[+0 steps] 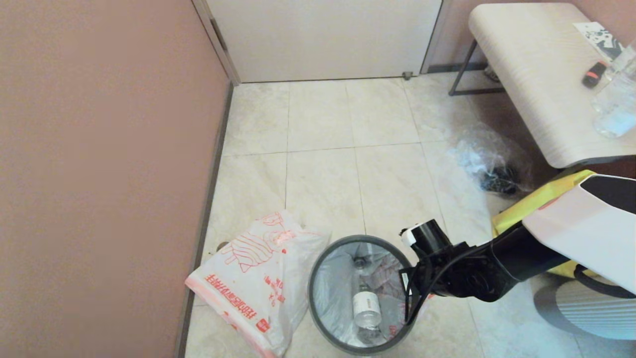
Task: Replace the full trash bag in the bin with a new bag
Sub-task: Place the trash can ring on the floor
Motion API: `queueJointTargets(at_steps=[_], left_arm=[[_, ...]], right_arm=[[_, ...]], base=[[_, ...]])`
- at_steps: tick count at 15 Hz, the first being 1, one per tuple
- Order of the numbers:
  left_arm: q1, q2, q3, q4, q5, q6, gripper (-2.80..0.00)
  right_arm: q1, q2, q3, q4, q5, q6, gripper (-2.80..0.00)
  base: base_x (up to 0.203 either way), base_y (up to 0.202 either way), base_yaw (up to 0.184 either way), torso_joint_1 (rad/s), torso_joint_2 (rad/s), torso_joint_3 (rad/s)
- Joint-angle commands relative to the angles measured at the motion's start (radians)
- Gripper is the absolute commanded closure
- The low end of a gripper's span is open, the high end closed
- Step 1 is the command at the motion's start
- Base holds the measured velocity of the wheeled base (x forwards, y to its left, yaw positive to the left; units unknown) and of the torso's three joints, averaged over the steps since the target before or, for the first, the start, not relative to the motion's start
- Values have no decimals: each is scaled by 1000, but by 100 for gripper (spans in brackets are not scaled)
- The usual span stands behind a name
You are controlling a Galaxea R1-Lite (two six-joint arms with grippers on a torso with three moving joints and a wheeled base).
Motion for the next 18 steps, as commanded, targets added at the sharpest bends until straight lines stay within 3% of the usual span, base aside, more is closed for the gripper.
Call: queueJointTargets(at_steps=[1,8,14,18], left_arm=[[0,1,0,0,0,0,0],[0,1,0,0,0,0,0],[0,1,0,0,0,0,0],[0,1,0,0,0,0,0]], right_arm=[[0,-17,-2,1,-2,1,0],[22,-189,29,128,-2,16,0],[180,-458,61,390,5,189,0],[149,-730,170,554,3,198,0]], base=[[0,0,0,0,0,0],[0,0,0,0,0,0],[0,0,0,0,0,0],[0,0,0,0,0,0]])
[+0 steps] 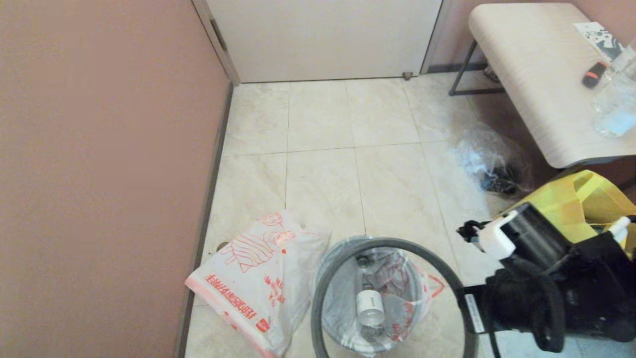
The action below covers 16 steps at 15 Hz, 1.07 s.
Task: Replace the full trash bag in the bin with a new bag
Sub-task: Place the trash can ring on the floor
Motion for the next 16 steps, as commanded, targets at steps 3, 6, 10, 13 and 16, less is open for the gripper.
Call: queueJointTargets(at_steps=[3,6,10,13,16], left_arm=[[0,1,0,0,0,0,0],[0,1,0,0,0,0,0],[0,1,0,0,0,0,0],[0,1,0,0,0,0,0],[0,1,0,0,0,0,0]], right_arm=[[-185,-217,143,92,-5,-48,0],[-397,-222,213,79,-5,-98,0],[-654,-96,298,-102,-4,-249,0],[-724,87,322,-277,-2,-291,0],[-743,292,323,-473,2,-325,0]], base=[[0,0,0,0,0,0],[0,0,0,0,0,0],[0,0,0,0,0,0],[0,0,0,0,0,0],[0,0,0,0,0,0]])
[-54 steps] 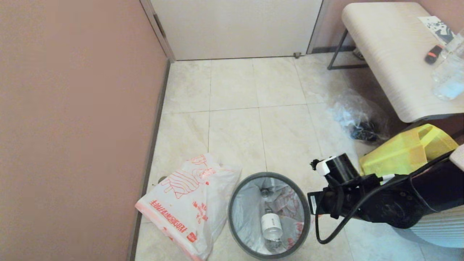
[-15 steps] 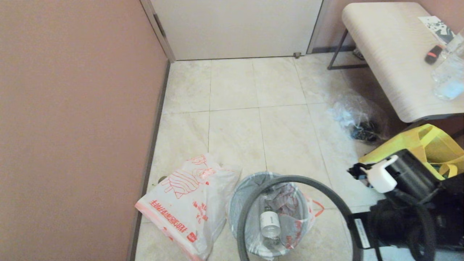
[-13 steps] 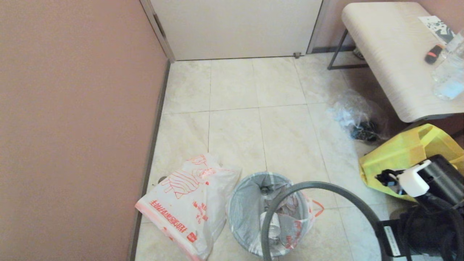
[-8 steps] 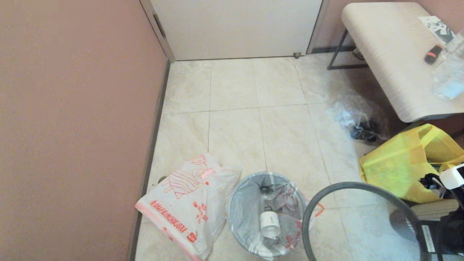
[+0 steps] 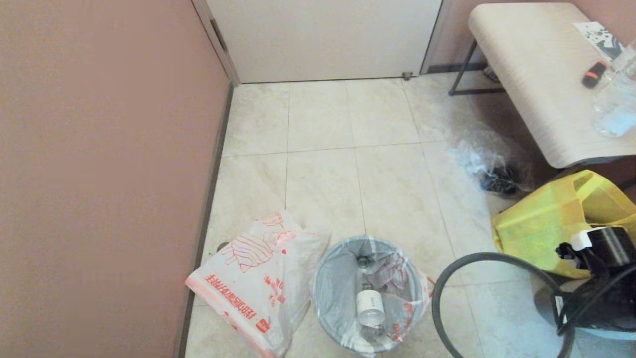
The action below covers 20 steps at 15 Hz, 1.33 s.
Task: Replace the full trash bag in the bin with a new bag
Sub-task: Place the trash can ring on the floor
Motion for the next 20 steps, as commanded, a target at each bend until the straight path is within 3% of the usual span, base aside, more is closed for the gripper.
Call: queueJointTargets(at_steps=[1,4,6,10,14,18,19,20], left_arm=[[0,1,0,0,0,0,0],[0,1,0,0,0,0,0],[0,1,0,0,0,0,0],[0,1,0,0,0,0,0],[0,1,0,0,0,0,0],[0,1,0,0,0,0,0],[0,1,0,0,0,0,0],[0,1,0,0,0,0,0]], right_arm=[[-10,187,-6,-96,-2,-15,0],[-44,410,-84,-275,-2,-93,0],[-60,525,-190,-323,-1,-131,0],[-70,727,-372,-343,15,-172,0],[-65,831,-533,-337,139,-211,0],[-46,892,-645,-292,153,-242,0],[-43,906,-669,-276,152,-245,-280],[-39,904,-671,-256,152,-240,-280]], base=[[0,0,0,0,0,0],[0,0,0,0,0,0],[0,0,0,0,0,0],[0,0,0,0,0,0],[0,0,0,0,0,0],[0,0,0,0,0,0],[0,0,0,0,0,0],[0,0,0,0,0,0]])
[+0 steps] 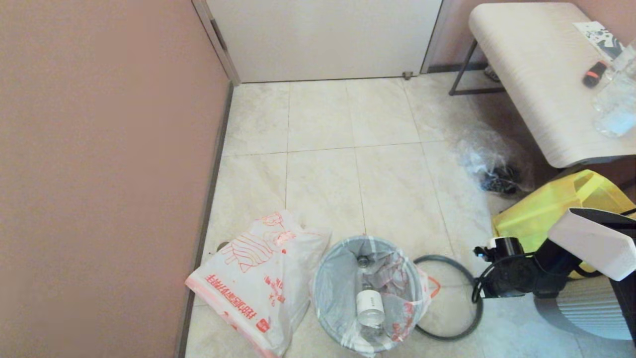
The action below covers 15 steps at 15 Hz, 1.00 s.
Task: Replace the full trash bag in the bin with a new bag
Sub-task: Place the trash can ring on the floor
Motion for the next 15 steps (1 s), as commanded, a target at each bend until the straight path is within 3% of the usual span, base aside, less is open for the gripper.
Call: queueJointTargets(at_steps=[1,4,7,8,12,13,15], left_arm=[[0,1,0,0,0,0,0],[0,1,0,0,0,0,0],[0,1,0,0,0,0,0],[0,1,0,0,0,0,0],[0,1,0,0,0,0,0],[0,1,0,0,0,0,0],[0,1,0,0,0,0,0]], right_arm=[[3,12,-7,7,-2,2,-280],[5,-119,83,37,-5,49,-280],[14,-308,264,46,-1,95,-280],[17,-359,336,44,1,100,0],[76,-520,511,35,10,166,0],[101,-558,531,35,36,190,0],[156,-628,553,42,163,242,0]], base=[[0,0,0,0,0,0],[0,0,0,0,0,0],[0,0,0,0,0,0],[0,0,0,0,0,0],[0,0,0,0,0,0],[0,0,0,0,0,0],[0,0,0,0,0,0]])
